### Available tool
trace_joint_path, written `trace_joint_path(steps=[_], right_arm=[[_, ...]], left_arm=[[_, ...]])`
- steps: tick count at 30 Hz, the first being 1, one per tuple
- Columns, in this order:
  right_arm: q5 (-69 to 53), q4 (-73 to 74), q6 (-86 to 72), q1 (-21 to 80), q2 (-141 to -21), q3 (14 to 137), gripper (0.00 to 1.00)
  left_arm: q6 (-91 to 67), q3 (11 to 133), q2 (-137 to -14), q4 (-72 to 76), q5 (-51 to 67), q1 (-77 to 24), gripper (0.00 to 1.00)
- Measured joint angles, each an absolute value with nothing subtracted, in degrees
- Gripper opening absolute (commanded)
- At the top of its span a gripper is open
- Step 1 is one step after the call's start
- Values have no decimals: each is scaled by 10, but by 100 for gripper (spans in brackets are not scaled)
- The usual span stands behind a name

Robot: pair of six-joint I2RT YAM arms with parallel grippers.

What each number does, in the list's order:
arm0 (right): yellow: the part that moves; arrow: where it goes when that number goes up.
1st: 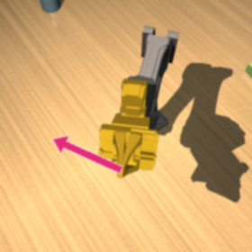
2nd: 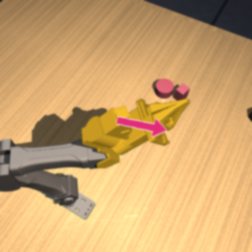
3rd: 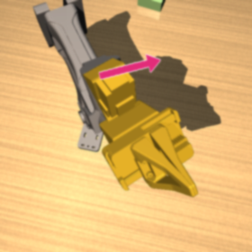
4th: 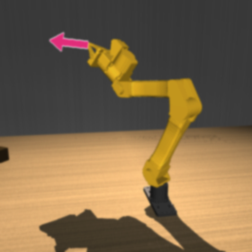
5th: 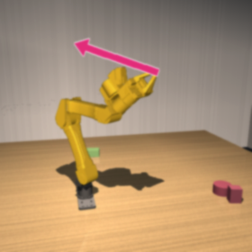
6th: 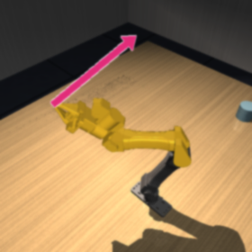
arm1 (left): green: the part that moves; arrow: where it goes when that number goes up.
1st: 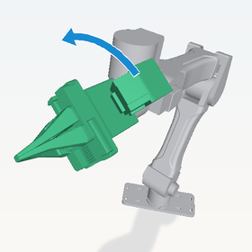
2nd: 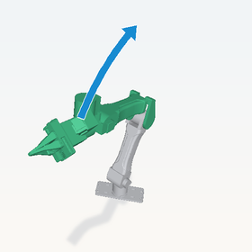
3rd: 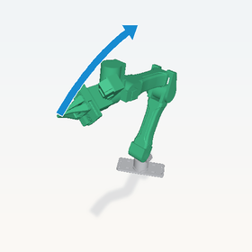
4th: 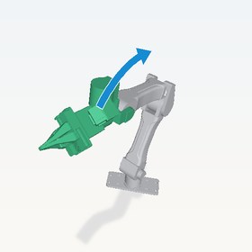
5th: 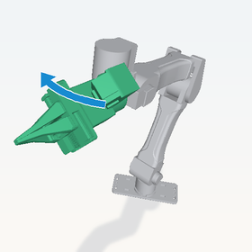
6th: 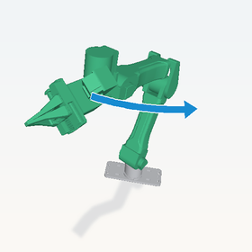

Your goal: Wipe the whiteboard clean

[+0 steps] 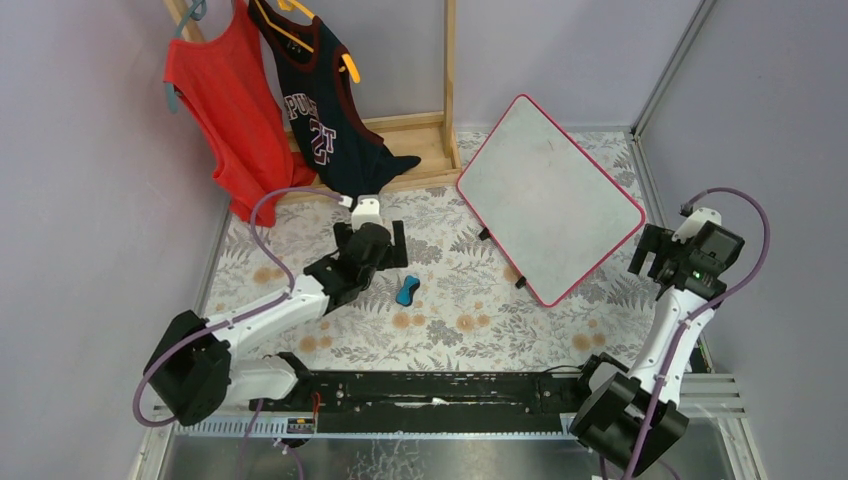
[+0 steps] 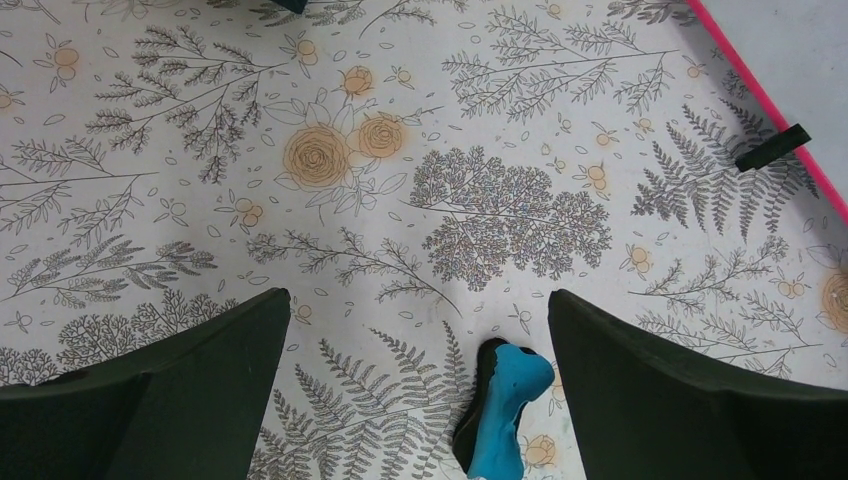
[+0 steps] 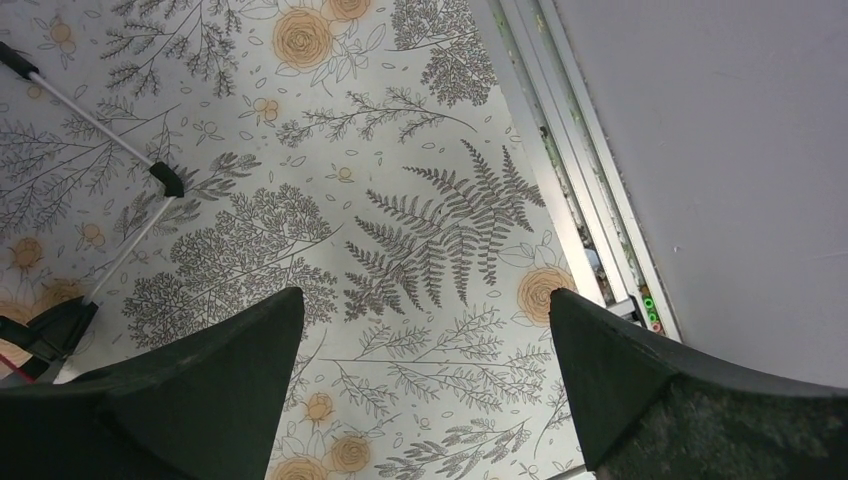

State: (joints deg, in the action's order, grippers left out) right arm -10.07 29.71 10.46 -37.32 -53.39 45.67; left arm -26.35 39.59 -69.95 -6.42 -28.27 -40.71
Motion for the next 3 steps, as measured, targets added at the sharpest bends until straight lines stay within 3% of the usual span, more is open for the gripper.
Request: trace_joint_path(steps=[3], right_arm=[[-102, 296, 102, -375, -531, 457, 99]], left_arm=[[-263, 396, -701, -62, -283, -407, 100]])
